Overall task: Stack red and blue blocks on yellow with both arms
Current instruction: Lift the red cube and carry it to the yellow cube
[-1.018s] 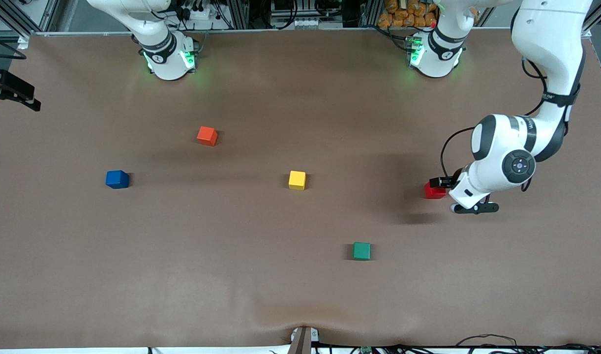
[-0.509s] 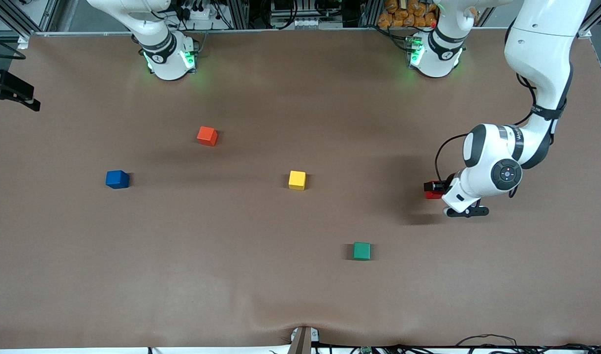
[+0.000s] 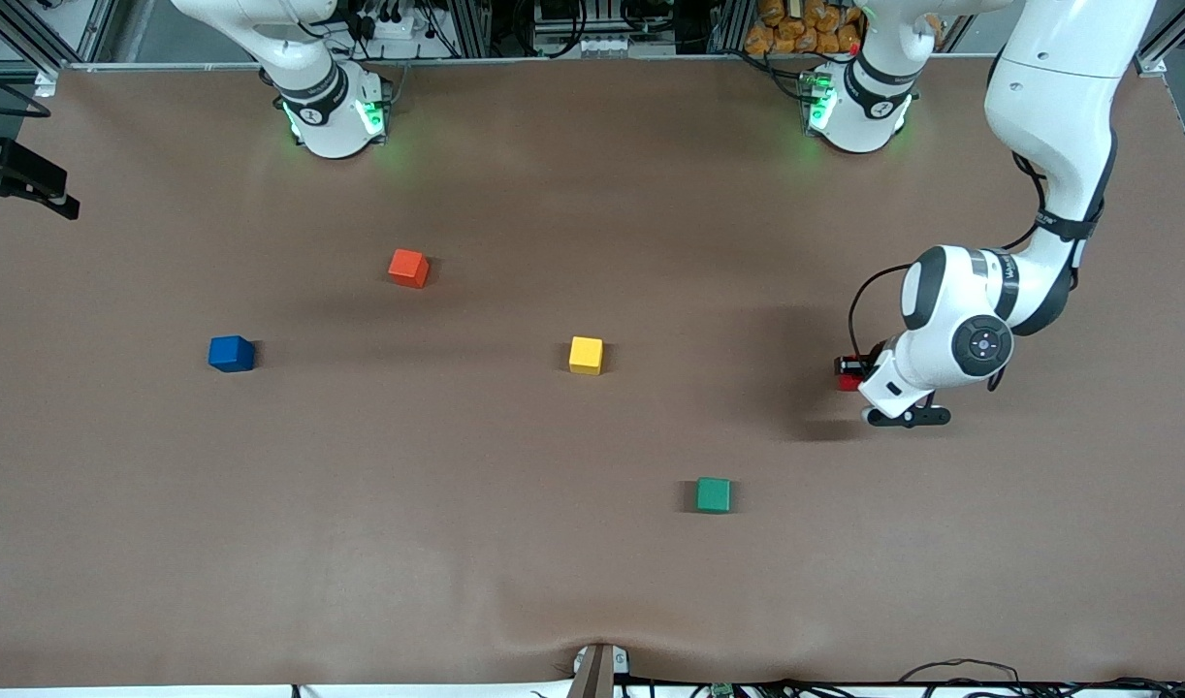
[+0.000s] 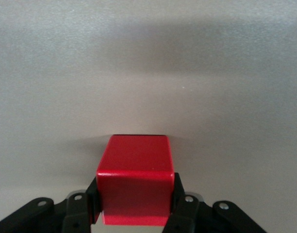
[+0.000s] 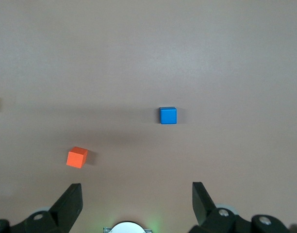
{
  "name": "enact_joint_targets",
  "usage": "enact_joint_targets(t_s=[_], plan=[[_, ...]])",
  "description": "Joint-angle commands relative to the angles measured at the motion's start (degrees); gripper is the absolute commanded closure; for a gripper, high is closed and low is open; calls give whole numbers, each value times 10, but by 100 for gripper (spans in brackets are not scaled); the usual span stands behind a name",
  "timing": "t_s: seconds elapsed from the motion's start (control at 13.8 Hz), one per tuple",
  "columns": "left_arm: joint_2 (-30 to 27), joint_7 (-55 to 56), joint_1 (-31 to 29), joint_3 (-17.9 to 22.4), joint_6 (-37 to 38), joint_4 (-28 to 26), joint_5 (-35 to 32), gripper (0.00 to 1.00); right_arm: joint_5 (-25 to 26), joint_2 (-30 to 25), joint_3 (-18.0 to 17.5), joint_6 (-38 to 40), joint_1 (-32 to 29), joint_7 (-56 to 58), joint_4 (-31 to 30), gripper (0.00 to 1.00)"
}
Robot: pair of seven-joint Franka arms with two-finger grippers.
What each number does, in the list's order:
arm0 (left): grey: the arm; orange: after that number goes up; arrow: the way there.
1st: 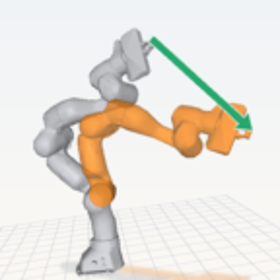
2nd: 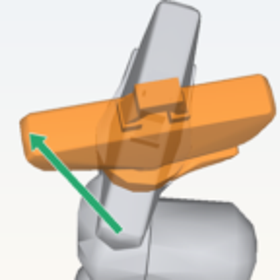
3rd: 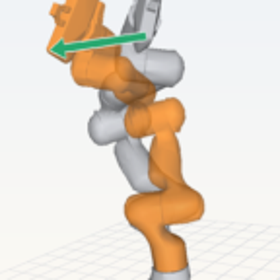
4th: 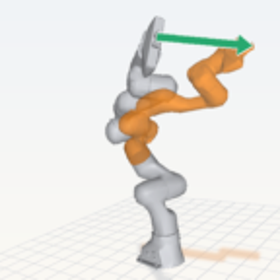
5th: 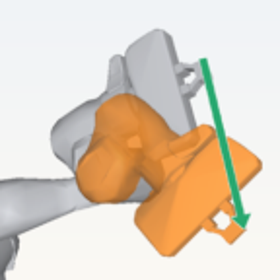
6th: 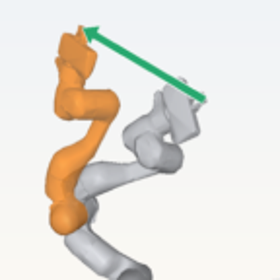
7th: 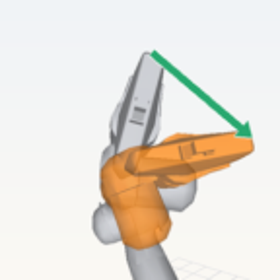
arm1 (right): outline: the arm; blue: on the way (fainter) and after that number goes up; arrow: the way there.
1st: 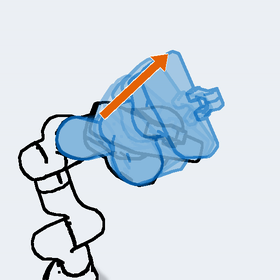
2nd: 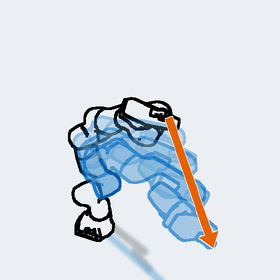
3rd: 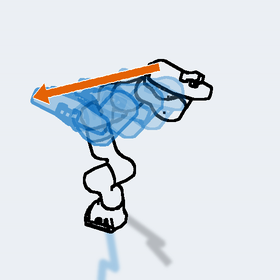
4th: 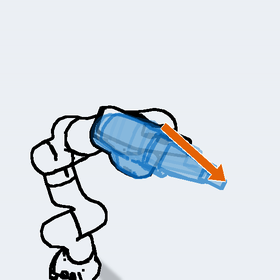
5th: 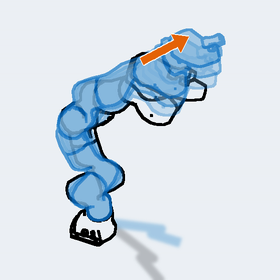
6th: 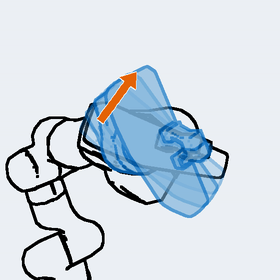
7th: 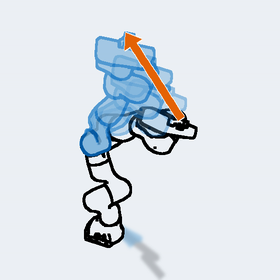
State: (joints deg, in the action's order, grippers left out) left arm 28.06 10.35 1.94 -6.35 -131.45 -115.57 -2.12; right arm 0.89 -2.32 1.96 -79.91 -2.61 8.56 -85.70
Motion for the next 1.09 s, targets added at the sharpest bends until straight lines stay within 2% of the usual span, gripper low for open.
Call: enact_joint_targets(t_s=[0.0, 0.29, 0.65, 1.02], plan=[[-11, 10, 5, 2, 0, -3, 5, 100, 3, 4, -6, 6, -8, -5, 7, 0], [-49, 34, 23, 1, 37, -3, 4, 100, 3, 4, -6, 6, -10, -5, 6, 0], [-65, 105, 57, -6, 56, 7, 4, 100, 3, 4, -6, 7, -13, -5, 5, 0], [-66, 175, 59, -45, 72, 38, 5, 100, 3, 4, -6, 6, -13, -5, 5, 0]])
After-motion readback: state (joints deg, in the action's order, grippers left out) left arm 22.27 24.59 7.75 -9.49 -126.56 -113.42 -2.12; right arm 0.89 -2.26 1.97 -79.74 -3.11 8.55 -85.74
